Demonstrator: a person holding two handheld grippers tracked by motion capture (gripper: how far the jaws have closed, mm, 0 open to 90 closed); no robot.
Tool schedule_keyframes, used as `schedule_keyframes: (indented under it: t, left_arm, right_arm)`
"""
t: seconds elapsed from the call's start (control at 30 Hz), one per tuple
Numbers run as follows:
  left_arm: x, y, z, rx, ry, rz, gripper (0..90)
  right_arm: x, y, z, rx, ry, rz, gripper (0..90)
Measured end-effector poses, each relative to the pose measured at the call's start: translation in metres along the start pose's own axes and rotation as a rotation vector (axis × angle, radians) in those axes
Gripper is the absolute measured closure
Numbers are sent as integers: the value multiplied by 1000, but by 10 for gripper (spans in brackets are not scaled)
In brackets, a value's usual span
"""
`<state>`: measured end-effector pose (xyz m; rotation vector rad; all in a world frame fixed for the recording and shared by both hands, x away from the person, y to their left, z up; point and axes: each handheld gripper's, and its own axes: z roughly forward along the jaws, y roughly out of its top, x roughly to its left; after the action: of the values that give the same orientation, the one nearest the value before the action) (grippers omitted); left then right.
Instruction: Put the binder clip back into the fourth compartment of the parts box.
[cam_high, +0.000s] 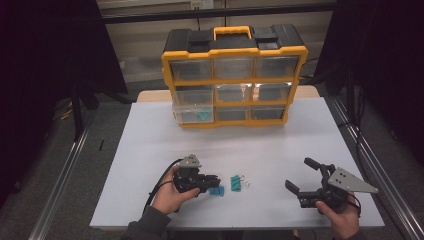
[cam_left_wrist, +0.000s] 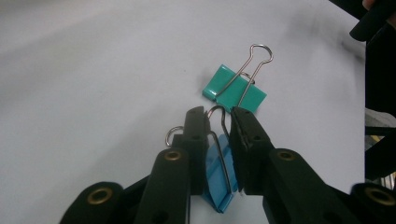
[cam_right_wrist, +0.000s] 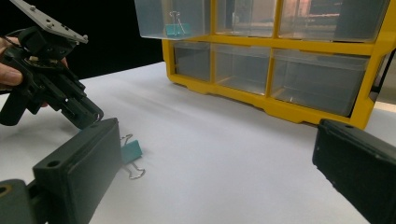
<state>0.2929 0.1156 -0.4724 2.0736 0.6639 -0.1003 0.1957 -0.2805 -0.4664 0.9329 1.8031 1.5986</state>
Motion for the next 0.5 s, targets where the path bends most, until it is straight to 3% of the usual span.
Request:
schedule_keyframes:
  t: [0.07,0.33,0.5]
  left_arm:
    - [0,0,-1,3,2,9,805]
    - [-3,2,-6,4,-48,-47,871]
    - [-4,4,-9,-14,-44,-50,896]
  right_arm:
    - [0,0,0,1,2,-5,8]
    - [0,0,0,-1,2,-1,8]
    - [1,0,0,-1,3,-1,8]
